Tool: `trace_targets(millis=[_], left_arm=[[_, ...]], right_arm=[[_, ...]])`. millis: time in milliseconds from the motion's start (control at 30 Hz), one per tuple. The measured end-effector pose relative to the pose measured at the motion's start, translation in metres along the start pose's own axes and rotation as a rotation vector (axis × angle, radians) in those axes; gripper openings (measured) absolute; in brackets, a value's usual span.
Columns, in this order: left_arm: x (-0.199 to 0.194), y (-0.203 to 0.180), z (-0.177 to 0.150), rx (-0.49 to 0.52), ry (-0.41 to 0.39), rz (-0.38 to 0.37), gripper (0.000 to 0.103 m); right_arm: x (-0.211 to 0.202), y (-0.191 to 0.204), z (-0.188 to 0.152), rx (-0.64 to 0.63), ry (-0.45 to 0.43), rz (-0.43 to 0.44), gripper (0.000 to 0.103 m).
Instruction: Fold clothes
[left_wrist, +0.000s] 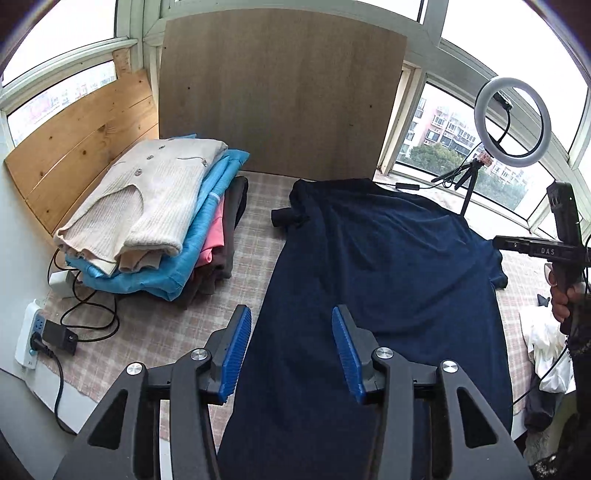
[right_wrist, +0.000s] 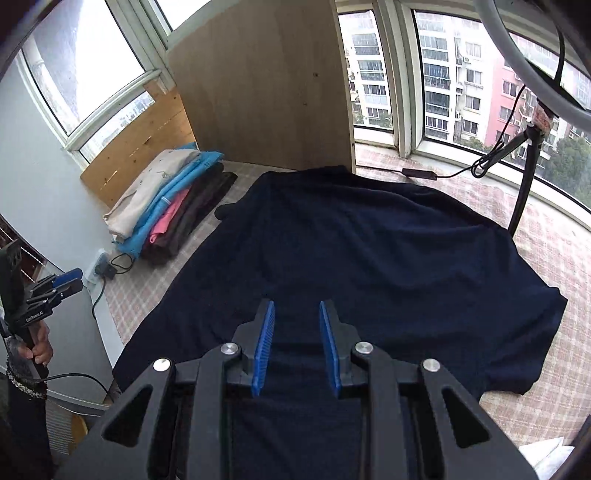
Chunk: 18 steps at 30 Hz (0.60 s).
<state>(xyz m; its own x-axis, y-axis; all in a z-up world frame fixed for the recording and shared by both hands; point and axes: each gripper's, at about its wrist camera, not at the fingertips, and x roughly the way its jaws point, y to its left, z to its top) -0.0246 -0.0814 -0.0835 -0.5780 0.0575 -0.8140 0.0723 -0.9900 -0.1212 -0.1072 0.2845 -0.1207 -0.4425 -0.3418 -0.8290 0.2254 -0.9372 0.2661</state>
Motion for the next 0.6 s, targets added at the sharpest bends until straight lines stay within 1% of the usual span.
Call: trace_targets(millis=[67, 100, 233, 333, 400, 467, 533, 600], left_arm=[[0.041, -0.003, 0.024, -0.02, 0.051, 0.019, 0.044], [0.061, 0.0, 0.035, -0.051, 0.072, 0.009, 0.044], [0.135, 0.013, 0.077, -0.201, 0.145, -0.062, 0.044], [0.18, 0.026, 0.097, -0.331, 0.205, -0.1, 0.046], [0.206, 0.028, 0.105, -0.36, 0.239, -0.099, 0.048], [0.226, 0.03, 0.109, -0.382, 0.279, -0.087, 0.048], [0.237, 0.038, 0.109, -0.43, 0.289, -0.123, 0.048], [0.241, 0.047, 0.109, -0.483, 0.262, -0.166, 0.048]], right_arm=[[0.028, -0.011, -0.007, 0.001, 0.041, -0.049, 0.031], [0.04, -0.016, -0.01, 0.007, 0.056, -0.065, 0.035], [0.078, -0.042, -0.021, 0.067, 0.103, -0.11, 0.036], [0.093, -0.063, -0.023, 0.161, 0.101, -0.128, 0.036], [0.102, -0.074, -0.021, 0.214, 0.097, -0.113, 0.036], [0.112, -0.079, -0.016, 0.223, 0.105, -0.124, 0.036], [0.12, -0.079, -0.012, 0.202, 0.116, -0.145, 0.036], [0.124, -0.074, -0.007, 0.154, 0.109, -0.159, 0.039]])
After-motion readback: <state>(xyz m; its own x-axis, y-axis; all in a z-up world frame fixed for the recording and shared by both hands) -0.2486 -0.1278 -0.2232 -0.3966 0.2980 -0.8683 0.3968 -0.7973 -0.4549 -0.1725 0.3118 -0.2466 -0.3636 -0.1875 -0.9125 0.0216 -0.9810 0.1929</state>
